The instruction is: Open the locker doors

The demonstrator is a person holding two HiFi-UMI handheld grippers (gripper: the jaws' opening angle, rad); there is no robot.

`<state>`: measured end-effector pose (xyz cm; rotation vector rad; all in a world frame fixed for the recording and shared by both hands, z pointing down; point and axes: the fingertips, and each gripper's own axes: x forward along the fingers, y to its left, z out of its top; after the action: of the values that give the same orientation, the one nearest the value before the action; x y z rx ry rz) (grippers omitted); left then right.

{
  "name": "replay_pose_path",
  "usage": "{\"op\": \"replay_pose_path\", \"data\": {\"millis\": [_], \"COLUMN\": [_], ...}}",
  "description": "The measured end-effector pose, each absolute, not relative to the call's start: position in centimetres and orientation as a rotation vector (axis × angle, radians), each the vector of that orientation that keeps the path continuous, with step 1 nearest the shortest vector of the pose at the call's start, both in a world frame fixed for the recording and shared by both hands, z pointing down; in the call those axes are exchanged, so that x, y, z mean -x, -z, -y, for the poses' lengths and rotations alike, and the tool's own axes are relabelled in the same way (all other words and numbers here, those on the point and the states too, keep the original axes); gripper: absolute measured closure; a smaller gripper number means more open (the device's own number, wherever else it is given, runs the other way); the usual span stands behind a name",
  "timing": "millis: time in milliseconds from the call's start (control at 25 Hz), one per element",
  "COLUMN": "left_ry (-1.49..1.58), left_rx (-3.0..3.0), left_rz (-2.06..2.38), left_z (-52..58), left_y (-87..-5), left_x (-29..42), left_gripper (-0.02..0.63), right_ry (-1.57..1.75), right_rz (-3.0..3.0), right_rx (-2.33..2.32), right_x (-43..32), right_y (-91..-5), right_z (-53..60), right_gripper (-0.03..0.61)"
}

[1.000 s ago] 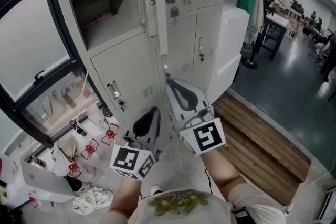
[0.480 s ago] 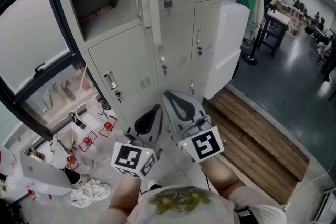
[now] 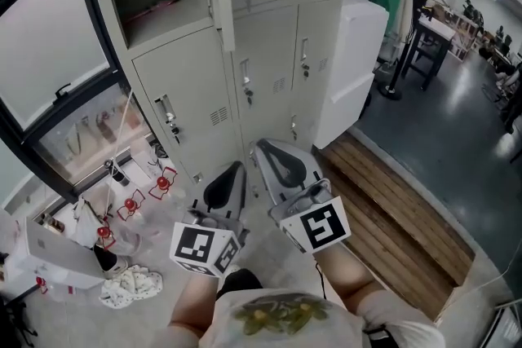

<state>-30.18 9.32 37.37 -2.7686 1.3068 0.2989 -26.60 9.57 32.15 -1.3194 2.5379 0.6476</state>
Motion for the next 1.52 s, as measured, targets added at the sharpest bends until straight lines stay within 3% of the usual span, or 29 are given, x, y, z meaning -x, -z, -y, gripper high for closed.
{"op": "replay_pose_path", "data": {"millis": [480, 1000, 1520], "left_ry": [-0.268, -0.351, -0.317], "left_rx": [2.782, 2.659, 2.575], "left_rz": [-1.285, -1.358, -1.496], "left_z": [-7.1, 4.3, 9.3], "left_y": [-38.0, -35.7, -36.2], "left_x": [27.0, 22.5, 23.7], "left_gripper": [0.586, 0.586, 0.586], "right_ry": [-0.608, -0.737, -0.72], "right_rz": [-2.455, -2.501, -2.568], "right_rx": [1.293, 1.215, 1.083], "right_x": [23.7, 19.1, 21.6], "right_y": [-31.3, -29.4, -29.3], "right_z": [-7.8, 3.0, 10.7], "right_gripper": [0.541, 0.541, 0.541]}}
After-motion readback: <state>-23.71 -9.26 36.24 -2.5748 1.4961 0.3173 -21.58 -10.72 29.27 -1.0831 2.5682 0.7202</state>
